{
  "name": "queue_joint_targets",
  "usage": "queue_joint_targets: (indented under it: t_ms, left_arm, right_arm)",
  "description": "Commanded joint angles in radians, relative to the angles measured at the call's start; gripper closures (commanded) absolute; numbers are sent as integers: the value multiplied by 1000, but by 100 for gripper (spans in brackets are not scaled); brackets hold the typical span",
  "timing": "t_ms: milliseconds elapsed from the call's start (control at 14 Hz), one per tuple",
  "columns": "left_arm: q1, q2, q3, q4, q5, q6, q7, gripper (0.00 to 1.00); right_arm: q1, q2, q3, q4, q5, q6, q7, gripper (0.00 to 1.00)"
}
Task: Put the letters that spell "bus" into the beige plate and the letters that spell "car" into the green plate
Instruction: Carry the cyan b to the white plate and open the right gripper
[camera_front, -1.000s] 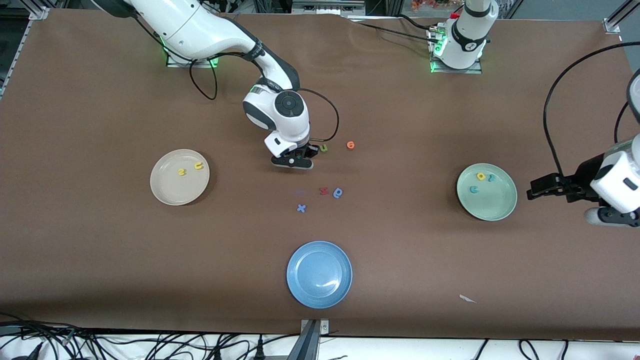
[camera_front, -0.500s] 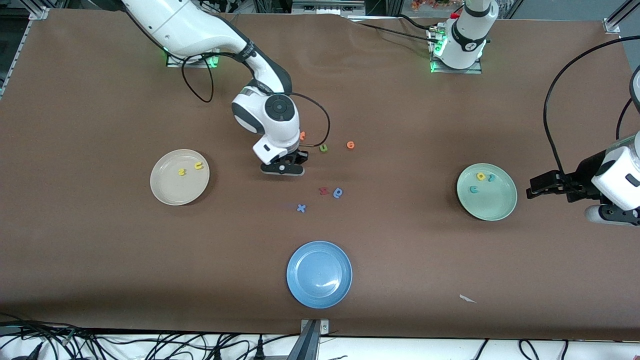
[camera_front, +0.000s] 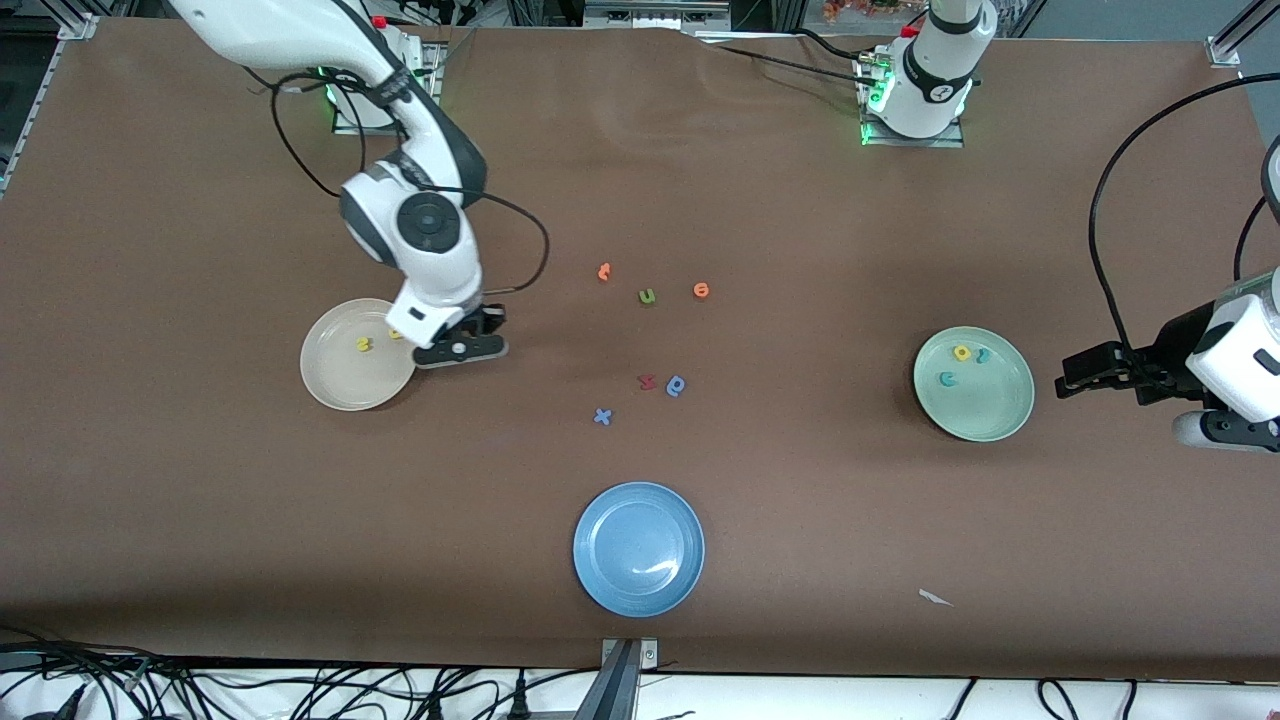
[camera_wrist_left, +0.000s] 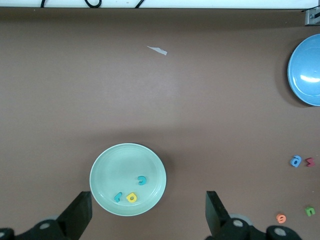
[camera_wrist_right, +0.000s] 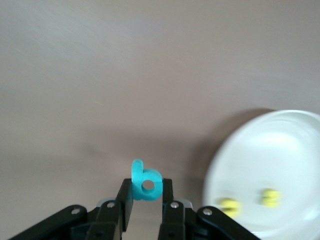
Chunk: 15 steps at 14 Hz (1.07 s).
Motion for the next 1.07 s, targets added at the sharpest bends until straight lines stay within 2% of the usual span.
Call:
queue_joint_targets:
  t_ms: [0, 286, 429, 571, 643, 786, 1000]
  left_arm:
    - [-7, 4, -1, 17, 34, -19, 7, 0]
    - [-15, 4, -1, 17, 37, -19, 7, 0]
    - [-15, 4, -4, 17, 57, -19, 7, 0]
    - [-16, 4, -4, 17, 57, -19, 7, 0]
    - [-18, 4, -4, 17, 57, -19, 7, 0]
    - [-19, 4, -4, 17, 57, -19, 7, 0]
    - [-19, 4, -4, 17, 57, -19, 7, 0]
  right_arm:
    - [-96, -102, 14, -114, 5, 6, -183, 84]
    - [-184, -105, -3, -132, 7, 3, -375, 81]
    - [-184, -98, -6, -129, 5, 11, -380, 70]
    - [-185, -97, -8, -129, 7, 12, -381, 51]
    - [-187, -96, -8, -128, 7, 12, -381, 37]
    - [-187, -94, -8, -126, 7, 12, -398, 28]
    - [-187, -96, -12, -123, 8, 12, -406, 21]
